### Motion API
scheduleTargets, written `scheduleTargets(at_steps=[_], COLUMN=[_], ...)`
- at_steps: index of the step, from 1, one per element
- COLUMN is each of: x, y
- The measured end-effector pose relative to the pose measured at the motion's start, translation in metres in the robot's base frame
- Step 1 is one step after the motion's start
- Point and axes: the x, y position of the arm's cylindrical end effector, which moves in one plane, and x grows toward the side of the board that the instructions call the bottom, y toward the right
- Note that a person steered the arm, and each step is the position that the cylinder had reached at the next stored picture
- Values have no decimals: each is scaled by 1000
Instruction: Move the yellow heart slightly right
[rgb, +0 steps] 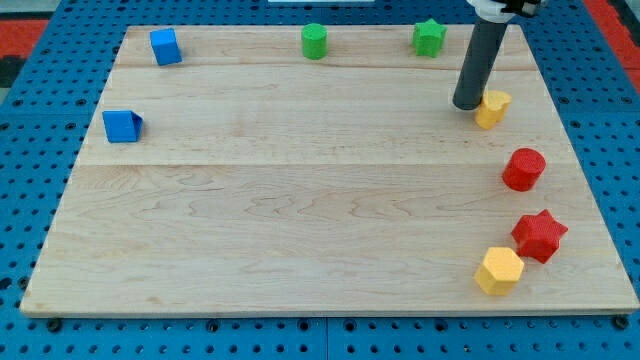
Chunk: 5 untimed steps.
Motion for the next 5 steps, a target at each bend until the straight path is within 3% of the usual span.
scheduleTargets(at_steps=[5], x=[-10], y=[4])
